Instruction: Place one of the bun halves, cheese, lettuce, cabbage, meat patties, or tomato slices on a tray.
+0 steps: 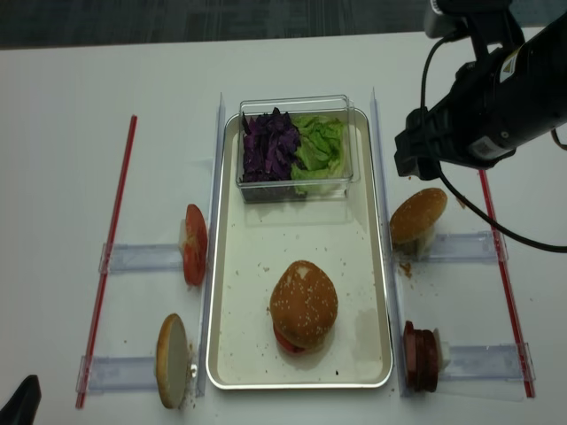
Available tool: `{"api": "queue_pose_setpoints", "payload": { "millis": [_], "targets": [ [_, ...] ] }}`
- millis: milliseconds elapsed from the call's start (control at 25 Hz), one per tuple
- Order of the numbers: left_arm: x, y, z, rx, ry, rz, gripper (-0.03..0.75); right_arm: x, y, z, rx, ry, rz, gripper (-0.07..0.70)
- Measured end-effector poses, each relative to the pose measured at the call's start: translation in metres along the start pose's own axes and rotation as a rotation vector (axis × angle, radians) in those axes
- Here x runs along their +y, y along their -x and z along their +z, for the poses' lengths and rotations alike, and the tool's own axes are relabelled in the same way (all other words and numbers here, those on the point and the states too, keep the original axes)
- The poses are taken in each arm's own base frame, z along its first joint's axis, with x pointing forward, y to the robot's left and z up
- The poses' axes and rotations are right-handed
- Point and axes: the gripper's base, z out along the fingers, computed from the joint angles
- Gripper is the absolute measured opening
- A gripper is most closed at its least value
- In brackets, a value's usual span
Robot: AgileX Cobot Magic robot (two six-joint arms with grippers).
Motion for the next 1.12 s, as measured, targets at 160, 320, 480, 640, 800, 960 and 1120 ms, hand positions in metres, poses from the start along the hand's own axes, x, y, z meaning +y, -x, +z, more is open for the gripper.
{"api": "queue_pose_setpoints", "payload": {
  "millis": [160,320,480,640,800,960,1120],
  "targets": [
    [0.0,0.0,0.0,0.0,0.0,0.0,0.526,-0.007,-0.001,0.0,0.007,-0.079,-0.026,0.596],
    [0.0,0.0,0.0,0.0,0.0,0.0,0.526,-0.011,-0.001,-0.001,0.009,-0.121,-0.022,0.63],
    [0.0,0.0,0.0,0.0,0.0,0.0,0.526,-0.012,-0.001,-0.001,0.008,-0.135,-0.005,0.64],
    [0.0,0.0,0.0,0.0,0.0,0.0,0.526,-0.015,-0.001,-0.001,0.004,-0.164,0.028,0.641],
    [0.0,0.0,0.0,0.0,0.0,0.0,0.526,-0.02,0.0,-0.002,0.0,-0.221,0.031,0.642],
    [0.0,0.0,0.0,0.0,0.0,0.0,0.526,-0.035,0.0,-0.006,-0.004,-0.249,0.09,0.642],
    [0.0,0.0,0.0,0.0,0.0,0.0,0.526,-0.061,-0.002,-0.012,0.0,-0.275,0.163,0.642]
  ]
}}
